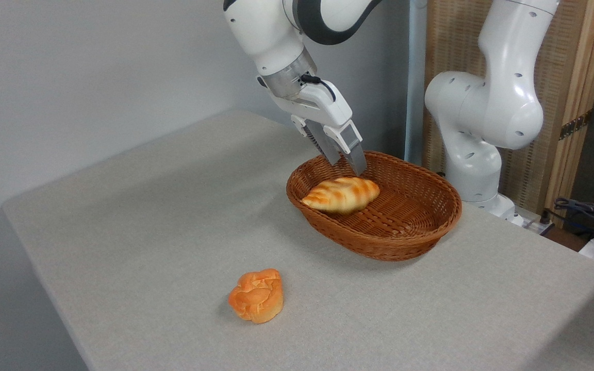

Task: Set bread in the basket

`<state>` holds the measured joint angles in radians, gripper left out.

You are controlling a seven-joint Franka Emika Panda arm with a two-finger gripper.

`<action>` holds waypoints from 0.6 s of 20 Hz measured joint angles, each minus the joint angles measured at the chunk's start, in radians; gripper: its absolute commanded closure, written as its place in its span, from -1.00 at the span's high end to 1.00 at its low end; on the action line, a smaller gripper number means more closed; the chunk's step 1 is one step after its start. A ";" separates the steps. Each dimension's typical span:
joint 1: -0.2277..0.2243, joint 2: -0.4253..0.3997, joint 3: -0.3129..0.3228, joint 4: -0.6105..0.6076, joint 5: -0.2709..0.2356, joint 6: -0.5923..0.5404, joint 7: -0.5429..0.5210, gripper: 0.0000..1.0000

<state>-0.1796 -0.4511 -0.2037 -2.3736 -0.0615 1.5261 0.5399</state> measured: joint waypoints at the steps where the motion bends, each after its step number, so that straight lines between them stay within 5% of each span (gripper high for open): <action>1: 0.000 0.000 -0.002 0.000 -0.001 0.002 0.000 1.00; 6: 0.000 -0.003 -0.015 0.021 -0.003 0.017 0.001 1.00; 12: 0.042 0.016 -0.001 0.240 0.016 0.025 0.003 1.00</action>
<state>-0.1378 -0.4348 -0.2046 -2.1336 -0.0454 1.5510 0.5433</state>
